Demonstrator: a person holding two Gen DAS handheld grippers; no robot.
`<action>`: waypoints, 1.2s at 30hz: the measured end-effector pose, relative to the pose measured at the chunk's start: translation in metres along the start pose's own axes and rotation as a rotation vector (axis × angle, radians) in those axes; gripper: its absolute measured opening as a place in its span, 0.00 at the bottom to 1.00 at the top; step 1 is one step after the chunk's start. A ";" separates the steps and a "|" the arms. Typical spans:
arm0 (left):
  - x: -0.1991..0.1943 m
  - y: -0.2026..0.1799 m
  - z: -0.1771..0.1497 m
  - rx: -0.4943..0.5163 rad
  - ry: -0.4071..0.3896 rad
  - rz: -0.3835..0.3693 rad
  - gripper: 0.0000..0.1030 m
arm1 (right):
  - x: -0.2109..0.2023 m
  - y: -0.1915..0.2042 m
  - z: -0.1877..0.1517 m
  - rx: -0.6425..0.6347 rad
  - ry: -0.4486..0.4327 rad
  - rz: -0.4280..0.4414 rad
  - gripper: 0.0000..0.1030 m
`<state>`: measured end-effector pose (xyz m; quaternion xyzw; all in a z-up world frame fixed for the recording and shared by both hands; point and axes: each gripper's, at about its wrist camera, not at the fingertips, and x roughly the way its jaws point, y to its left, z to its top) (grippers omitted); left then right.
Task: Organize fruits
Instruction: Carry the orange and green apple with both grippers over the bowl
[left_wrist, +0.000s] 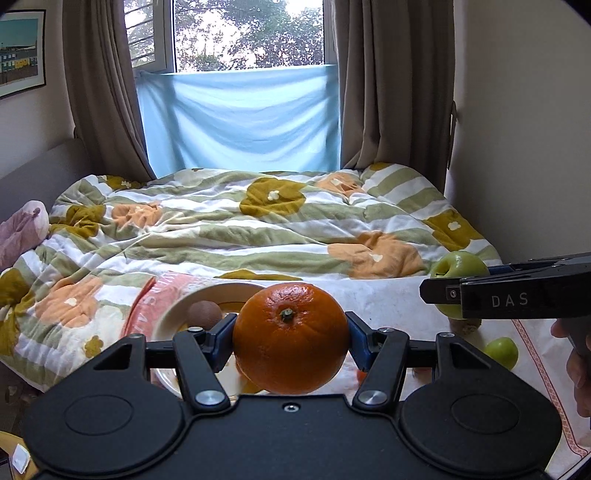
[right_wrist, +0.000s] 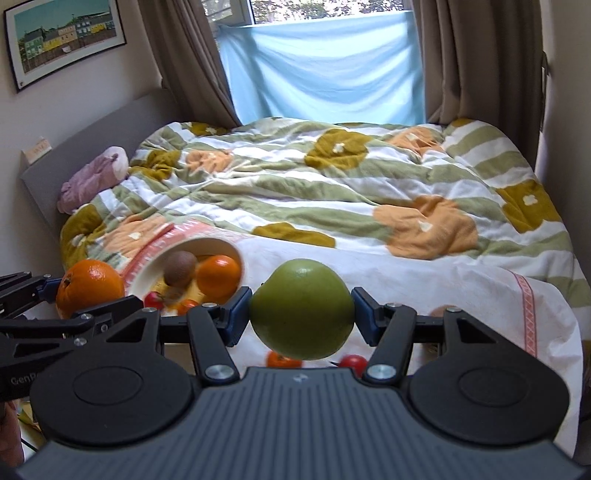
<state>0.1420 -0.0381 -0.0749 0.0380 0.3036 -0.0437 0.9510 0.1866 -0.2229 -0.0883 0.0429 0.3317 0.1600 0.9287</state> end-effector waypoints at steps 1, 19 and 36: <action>-0.001 0.006 0.003 -0.003 -0.002 0.005 0.63 | 0.000 0.007 0.003 -0.002 -0.002 0.010 0.71; 0.046 0.116 0.018 0.034 0.050 -0.037 0.63 | 0.069 0.116 0.009 -0.017 0.077 -0.009 0.71; 0.154 0.153 0.000 0.108 0.183 -0.182 0.63 | 0.152 0.175 -0.020 -0.002 0.176 -0.076 0.71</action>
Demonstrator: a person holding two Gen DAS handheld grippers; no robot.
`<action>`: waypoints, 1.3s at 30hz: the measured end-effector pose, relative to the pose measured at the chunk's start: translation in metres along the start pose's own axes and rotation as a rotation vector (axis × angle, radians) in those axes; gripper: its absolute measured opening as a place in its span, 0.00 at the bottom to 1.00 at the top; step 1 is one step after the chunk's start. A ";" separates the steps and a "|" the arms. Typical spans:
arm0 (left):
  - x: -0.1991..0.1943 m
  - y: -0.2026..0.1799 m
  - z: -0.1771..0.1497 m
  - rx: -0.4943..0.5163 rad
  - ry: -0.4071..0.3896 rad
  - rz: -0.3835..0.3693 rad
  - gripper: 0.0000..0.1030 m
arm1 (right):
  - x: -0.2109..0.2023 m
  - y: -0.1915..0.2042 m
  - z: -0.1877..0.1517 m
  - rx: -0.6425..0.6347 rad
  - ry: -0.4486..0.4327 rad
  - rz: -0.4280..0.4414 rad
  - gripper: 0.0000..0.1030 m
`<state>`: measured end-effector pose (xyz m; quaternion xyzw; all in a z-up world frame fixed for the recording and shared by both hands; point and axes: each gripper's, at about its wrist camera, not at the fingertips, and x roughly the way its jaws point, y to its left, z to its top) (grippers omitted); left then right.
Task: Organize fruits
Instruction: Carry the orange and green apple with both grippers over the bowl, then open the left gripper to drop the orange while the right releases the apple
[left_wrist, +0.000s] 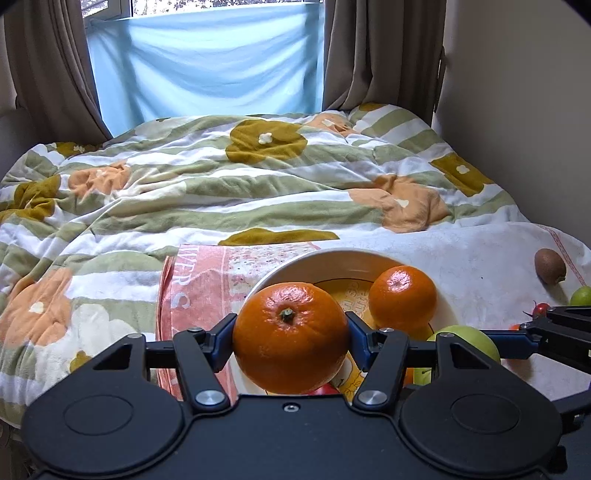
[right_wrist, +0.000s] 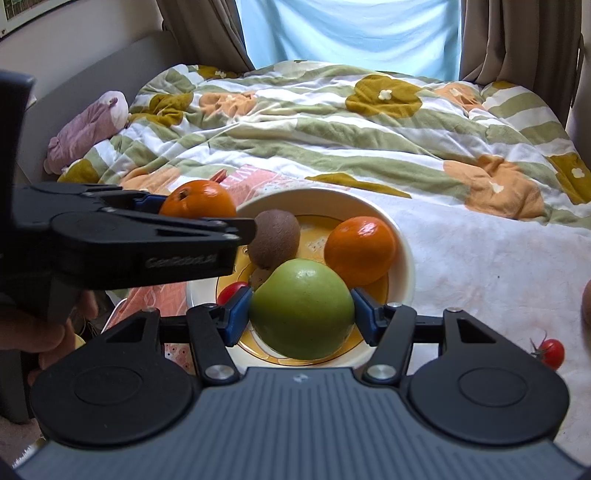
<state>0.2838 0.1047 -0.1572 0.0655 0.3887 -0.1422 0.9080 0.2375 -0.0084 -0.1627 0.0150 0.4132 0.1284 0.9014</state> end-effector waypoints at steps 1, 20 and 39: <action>0.004 0.002 0.000 0.001 0.006 -0.004 0.63 | 0.002 0.001 0.000 0.001 0.003 -0.002 0.71; 0.003 0.004 0.005 -0.002 0.009 0.048 0.96 | 0.012 0.002 -0.005 -0.050 0.039 0.042 0.71; -0.066 0.025 -0.008 -0.172 -0.051 0.134 0.96 | 0.032 0.012 -0.005 -0.194 0.051 0.045 0.72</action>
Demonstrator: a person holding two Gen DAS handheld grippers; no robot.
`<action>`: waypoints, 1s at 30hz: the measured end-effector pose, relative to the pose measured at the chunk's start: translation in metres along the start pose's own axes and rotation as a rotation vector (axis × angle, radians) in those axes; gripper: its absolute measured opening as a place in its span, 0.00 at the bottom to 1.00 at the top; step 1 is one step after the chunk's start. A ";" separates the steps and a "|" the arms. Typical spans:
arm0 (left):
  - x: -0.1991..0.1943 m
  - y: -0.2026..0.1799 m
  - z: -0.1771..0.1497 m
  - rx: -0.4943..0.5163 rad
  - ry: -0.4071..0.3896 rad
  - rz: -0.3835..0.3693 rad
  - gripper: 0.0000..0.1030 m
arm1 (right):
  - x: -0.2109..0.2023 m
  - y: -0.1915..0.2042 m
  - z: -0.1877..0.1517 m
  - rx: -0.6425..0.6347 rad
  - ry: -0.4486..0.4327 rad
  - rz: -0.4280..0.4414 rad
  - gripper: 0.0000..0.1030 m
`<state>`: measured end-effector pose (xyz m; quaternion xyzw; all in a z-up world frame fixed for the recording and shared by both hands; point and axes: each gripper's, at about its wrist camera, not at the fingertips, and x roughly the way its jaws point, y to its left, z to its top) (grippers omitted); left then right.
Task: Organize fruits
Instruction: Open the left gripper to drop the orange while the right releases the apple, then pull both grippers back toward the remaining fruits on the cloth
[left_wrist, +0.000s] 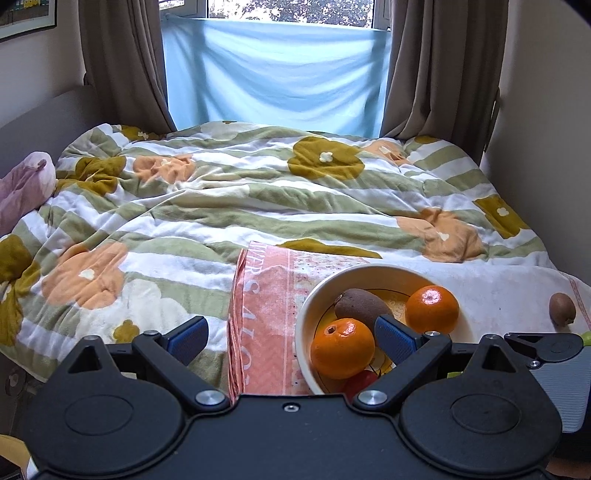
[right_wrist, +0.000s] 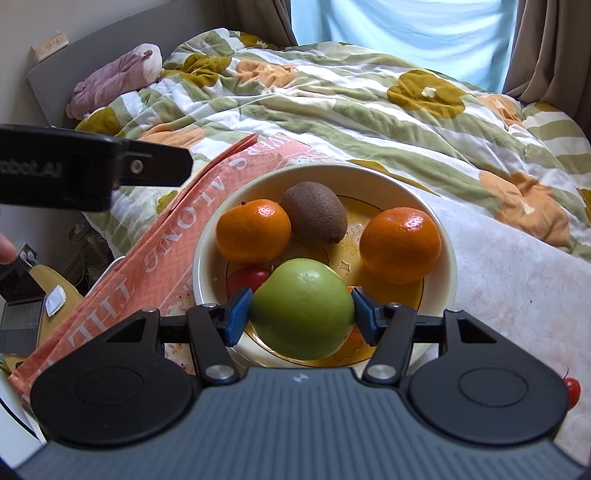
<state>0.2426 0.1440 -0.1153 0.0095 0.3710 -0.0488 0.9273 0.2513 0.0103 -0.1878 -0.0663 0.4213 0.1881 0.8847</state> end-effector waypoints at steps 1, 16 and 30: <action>-0.001 0.000 0.000 -0.003 0.001 0.000 0.96 | -0.001 0.002 -0.001 -0.012 -0.004 0.004 0.73; -0.020 0.004 -0.009 -0.001 -0.016 0.001 0.96 | -0.030 0.004 -0.006 -0.040 -0.100 -0.009 1.00; -0.082 -0.012 0.010 0.030 -0.113 -0.046 0.96 | -0.120 -0.002 0.000 0.038 -0.158 -0.098 1.00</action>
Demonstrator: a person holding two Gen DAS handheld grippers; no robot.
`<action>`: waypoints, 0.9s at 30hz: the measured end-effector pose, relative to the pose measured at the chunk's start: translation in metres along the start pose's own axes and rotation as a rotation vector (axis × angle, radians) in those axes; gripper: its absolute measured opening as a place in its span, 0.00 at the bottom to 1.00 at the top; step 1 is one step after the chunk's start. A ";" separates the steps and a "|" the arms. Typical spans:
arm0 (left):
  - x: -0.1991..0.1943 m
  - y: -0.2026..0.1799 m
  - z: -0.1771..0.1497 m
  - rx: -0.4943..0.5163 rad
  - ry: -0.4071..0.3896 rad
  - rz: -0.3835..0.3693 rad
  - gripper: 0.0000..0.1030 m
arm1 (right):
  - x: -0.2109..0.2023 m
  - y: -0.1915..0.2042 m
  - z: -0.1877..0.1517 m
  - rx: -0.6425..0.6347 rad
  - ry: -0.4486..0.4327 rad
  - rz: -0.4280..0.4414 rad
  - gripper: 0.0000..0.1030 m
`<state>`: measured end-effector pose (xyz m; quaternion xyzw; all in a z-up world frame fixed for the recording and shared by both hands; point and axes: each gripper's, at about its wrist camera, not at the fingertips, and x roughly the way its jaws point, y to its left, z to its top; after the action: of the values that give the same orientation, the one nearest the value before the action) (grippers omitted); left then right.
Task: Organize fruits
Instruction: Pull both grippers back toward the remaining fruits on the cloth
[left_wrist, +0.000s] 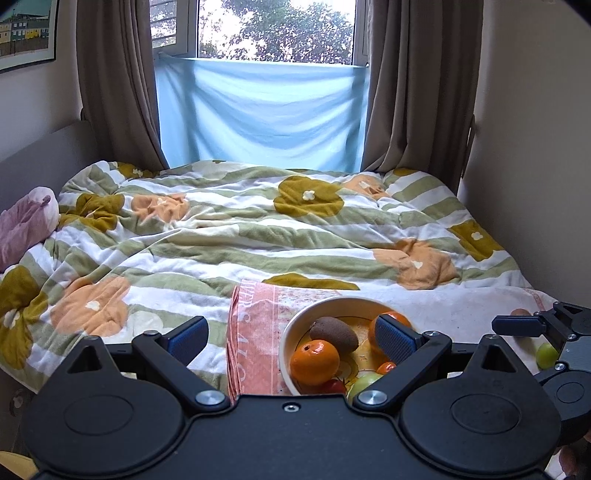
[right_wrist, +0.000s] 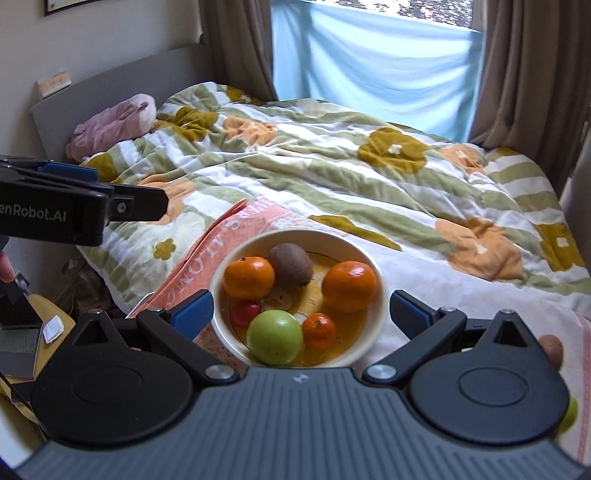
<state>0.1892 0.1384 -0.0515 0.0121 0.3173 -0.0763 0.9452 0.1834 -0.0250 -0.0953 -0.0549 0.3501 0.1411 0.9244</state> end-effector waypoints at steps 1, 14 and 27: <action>-0.003 -0.002 0.002 0.002 -0.008 -0.008 0.96 | -0.007 -0.005 0.000 0.008 -0.001 -0.011 1.00; -0.025 -0.097 0.005 0.070 -0.054 -0.077 0.96 | -0.081 -0.101 -0.031 0.122 -0.041 -0.131 1.00; 0.021 -0.224 -0.040 0.095 0.036 -0.120 0.95 | -0.083 -0.234 -0.101 0.189 0.042 -0.178 1.00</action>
<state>0.1482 -0.0832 -0.0904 0.0394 0.3302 -0.1475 0.9315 0.1299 -0.2869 -0.1150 -0.0013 0.3750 0.0236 0.9267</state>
